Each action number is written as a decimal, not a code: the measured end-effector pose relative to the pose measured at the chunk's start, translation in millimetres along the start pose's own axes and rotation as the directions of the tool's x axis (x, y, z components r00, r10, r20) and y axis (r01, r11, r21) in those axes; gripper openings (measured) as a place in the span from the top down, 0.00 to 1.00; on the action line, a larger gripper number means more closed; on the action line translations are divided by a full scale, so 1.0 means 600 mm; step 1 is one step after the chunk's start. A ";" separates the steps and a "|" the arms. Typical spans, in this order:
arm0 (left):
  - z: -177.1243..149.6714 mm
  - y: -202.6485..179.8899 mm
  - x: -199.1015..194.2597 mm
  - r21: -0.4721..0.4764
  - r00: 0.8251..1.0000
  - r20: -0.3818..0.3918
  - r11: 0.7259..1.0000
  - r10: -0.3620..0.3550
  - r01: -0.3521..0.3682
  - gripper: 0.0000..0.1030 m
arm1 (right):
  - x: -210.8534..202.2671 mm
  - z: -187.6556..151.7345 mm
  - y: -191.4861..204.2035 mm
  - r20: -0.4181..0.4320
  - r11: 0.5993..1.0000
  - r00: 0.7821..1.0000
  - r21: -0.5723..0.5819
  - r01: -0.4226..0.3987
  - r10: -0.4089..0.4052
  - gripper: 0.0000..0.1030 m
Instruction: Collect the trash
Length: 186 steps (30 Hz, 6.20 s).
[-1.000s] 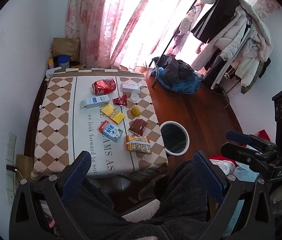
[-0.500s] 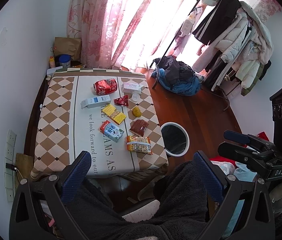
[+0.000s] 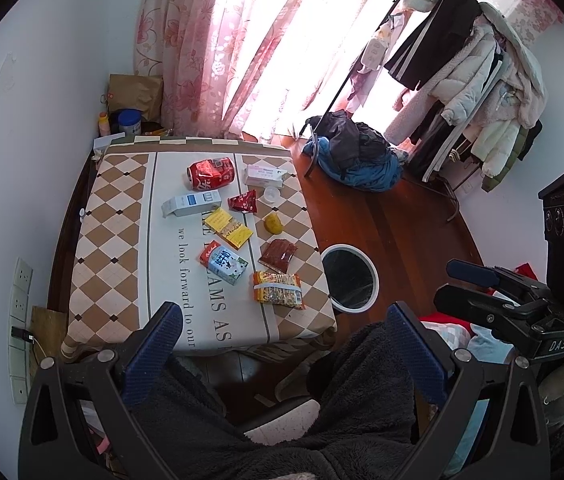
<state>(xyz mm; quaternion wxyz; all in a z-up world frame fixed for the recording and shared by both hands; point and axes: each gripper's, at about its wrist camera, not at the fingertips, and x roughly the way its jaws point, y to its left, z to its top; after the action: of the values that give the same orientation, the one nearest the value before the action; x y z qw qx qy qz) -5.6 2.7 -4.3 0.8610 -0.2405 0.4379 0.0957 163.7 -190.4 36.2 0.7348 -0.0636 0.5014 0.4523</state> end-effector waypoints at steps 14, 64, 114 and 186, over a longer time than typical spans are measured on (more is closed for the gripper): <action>-0.003 0.002 0.000 -0.002 1.000 0.000 1.000 -0.002 0.002 0.00 | 0.000 0.000 0.001 0.000 1.000 1.000 -0.001 0.002 -0.002 0.00; -0.017 0.163 0.317 -0.184 0.893 -0.250 0.887 0.375 -0.424 0.00 | 0.317 -0.014 -0.212 -0.210 0.933 0.961 0.274 0.233 -0.178 0.00; 0.048 0.090 0.548 -0.002 0.801 -0.342 0.852 0.491 -0.523 0.48 | 0.519 -0.099 -0.298 -0.328 0.880 0.884 0.228 0.417 -0.333 0.83; 0.145 -0.384 0.936 0.245 0.864 -0.449 0.961 0.227 -0.125 0.08 | 0.420 -0.164 -0.925 -0.484 0.655 0.845 0.567 0.500 -0.227 0.04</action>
<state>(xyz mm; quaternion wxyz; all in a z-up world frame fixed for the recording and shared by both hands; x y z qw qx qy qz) 478.4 -179.2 -333.9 0.7360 -0.1242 0.6622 0.0664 523.3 -416.1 -412.2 0.6744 0.0215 0.7357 0.0588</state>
